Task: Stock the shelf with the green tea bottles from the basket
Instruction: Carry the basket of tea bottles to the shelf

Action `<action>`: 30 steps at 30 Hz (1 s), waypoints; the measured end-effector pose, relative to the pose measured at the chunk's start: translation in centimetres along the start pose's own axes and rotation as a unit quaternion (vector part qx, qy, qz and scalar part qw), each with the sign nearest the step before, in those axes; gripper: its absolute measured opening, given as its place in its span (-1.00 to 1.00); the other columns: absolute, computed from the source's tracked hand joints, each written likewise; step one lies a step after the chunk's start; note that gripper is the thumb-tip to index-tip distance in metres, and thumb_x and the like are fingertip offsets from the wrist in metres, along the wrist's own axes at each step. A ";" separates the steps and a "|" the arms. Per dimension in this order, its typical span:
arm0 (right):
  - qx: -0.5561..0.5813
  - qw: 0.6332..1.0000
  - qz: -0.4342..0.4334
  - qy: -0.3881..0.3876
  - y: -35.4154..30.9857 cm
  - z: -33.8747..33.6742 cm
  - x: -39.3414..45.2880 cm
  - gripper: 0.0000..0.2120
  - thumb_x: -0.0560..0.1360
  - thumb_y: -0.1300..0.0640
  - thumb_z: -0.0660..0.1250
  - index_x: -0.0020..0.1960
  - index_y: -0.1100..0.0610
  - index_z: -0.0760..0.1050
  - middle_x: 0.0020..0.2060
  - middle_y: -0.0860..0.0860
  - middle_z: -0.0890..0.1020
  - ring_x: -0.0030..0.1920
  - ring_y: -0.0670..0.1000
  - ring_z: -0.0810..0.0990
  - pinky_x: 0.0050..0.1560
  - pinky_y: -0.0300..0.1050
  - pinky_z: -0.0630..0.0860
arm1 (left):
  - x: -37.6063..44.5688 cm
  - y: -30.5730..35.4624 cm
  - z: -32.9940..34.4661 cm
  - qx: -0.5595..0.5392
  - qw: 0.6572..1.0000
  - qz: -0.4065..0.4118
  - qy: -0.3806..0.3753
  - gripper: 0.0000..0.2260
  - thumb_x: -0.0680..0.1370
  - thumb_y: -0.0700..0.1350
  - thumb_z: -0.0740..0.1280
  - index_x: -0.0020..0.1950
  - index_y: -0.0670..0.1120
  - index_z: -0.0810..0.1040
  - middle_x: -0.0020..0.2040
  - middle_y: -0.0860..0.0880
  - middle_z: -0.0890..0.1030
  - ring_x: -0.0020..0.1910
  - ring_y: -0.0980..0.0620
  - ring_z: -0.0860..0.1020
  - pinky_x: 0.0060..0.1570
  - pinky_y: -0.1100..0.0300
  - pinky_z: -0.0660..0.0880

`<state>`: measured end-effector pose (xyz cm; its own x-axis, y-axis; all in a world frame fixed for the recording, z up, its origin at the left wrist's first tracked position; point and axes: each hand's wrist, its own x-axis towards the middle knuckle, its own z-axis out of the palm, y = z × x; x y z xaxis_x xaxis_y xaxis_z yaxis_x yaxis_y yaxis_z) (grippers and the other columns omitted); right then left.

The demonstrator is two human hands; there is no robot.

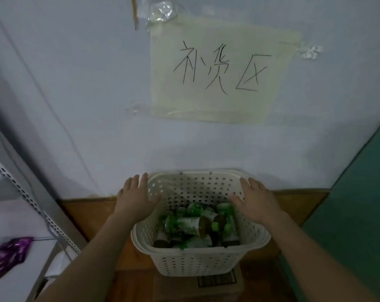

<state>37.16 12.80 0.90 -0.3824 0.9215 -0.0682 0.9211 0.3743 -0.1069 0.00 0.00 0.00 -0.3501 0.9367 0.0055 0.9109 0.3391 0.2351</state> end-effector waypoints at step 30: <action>0.410 0.892 0.190 0.024 6.9 8.1 3.9 -0.55 0.80 -0.07 0.13 0.68 -0.25 0.26 -0.11 0.18 0.69 -0.34 0.10 0.63 -0.39 0.06 0.67 | 1.6 -2.0 6.2 -0.347 0.922 -0.169 -0.033 -0.48 0.81 -0.06 0.09 0.74 0.26 0.04 0.02 -0.11 0.65 -0.25 -0.11 0.64 -0.33 0.02 0.60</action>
<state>41.44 18.17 -8.16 -0.0328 0.9762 -0.2142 0.6129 -0.1496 -0.7759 -1.06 1.37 -6.47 -0.5537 0.7984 -0.2367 0.3840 0.4970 0.7782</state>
